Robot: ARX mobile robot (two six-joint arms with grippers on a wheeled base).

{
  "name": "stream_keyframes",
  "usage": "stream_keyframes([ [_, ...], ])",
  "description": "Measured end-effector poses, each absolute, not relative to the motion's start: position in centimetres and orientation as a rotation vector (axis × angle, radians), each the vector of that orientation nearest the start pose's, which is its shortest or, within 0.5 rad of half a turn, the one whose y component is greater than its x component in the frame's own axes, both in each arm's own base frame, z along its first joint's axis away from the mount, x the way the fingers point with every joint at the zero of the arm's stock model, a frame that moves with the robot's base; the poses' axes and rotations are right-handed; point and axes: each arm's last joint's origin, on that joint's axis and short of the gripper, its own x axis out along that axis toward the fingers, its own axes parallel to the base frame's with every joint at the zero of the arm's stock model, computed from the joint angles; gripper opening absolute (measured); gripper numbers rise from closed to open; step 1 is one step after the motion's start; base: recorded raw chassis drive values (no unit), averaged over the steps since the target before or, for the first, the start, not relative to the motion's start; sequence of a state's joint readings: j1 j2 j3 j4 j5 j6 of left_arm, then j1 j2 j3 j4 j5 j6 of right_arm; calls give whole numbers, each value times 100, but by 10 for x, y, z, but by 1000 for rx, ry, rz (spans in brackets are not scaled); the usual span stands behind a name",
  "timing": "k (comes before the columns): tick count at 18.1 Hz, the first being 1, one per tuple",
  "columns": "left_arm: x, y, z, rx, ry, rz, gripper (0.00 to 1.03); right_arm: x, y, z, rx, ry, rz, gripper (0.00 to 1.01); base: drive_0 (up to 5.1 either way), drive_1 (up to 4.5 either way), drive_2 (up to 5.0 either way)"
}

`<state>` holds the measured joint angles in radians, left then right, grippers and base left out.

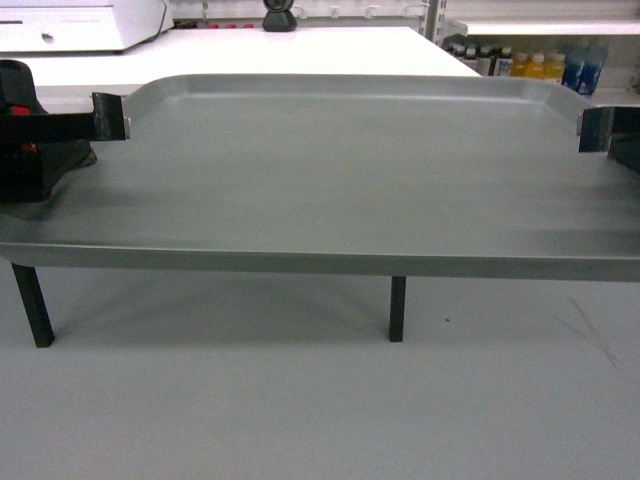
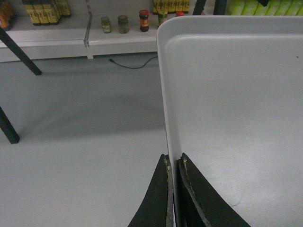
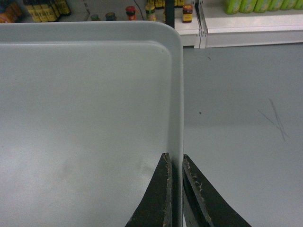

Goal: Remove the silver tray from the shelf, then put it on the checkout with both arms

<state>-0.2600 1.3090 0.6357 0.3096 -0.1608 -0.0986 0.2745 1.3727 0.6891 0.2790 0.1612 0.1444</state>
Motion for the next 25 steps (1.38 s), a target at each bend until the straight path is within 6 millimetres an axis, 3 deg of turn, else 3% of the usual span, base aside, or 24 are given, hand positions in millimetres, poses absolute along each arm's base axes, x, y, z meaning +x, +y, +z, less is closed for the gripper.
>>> stream_keyframes([
  [10, 263, -65, 218, -21, 362, -79, 3, 275, 73, 216, 55, 403, 83, 3, -490, 251, 251],
  [22, 263, -65, 218, -21, 362, -78, 3, 275, 73, 217, 54, 401, 81, 3, 0, 0, 0],
  [25, 263, -65, 218, -21, 362, -78, 3, 275, 73, 217, 54, 401, 81, 3, 4, 331, -322],
])
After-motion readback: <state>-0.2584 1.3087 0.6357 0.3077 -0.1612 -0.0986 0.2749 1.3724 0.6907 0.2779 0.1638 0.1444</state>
